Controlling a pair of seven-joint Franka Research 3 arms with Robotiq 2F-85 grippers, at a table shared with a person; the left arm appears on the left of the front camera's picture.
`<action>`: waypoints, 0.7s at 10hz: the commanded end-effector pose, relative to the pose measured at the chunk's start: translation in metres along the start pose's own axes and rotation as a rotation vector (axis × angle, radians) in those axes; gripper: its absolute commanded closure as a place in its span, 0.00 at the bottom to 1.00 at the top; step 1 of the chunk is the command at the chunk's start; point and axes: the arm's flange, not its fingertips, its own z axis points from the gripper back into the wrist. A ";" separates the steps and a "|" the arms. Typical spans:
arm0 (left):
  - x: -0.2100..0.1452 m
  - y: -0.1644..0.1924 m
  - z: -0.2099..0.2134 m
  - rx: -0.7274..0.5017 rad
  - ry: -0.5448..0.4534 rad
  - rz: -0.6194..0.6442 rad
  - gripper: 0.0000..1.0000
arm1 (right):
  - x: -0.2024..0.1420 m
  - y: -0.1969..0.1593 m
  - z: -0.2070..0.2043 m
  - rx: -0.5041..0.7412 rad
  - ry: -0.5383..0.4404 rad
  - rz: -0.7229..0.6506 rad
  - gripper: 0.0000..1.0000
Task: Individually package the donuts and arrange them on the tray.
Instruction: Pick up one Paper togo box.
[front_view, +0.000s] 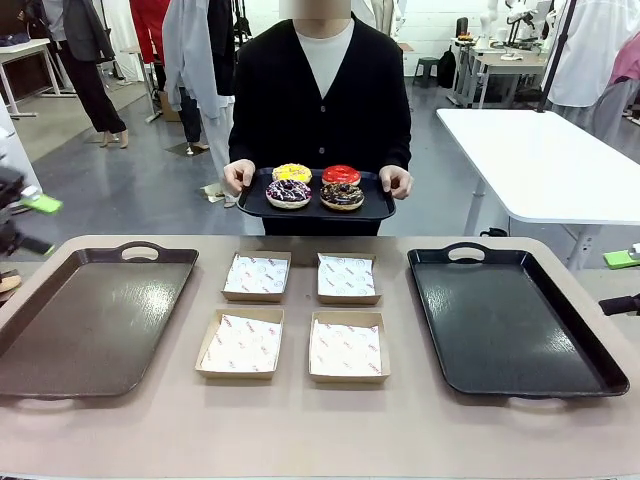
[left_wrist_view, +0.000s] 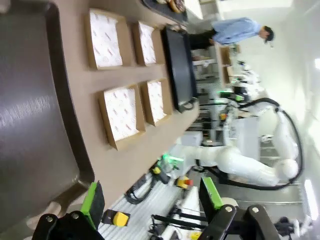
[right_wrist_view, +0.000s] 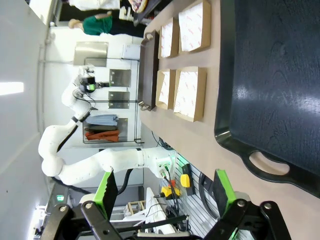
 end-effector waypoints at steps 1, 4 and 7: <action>0.046 -0.039 -0.029 0.211 0.081 0.039 0.00 | 0.001 0.001 0.001 0.016 -0.006 -0.004 0.00; 0.117 -0.086 -0.101 0.460 0.083 0.088 0.00 | 0.001 0.001 0.001 0.016 -0.006 -0.004 0.00; 0.159 -0.086 -0.181 0.707 0.030 0.097 0.00 | 0.001 0.001 0.001 0.016 -0.006 -0.004 0.00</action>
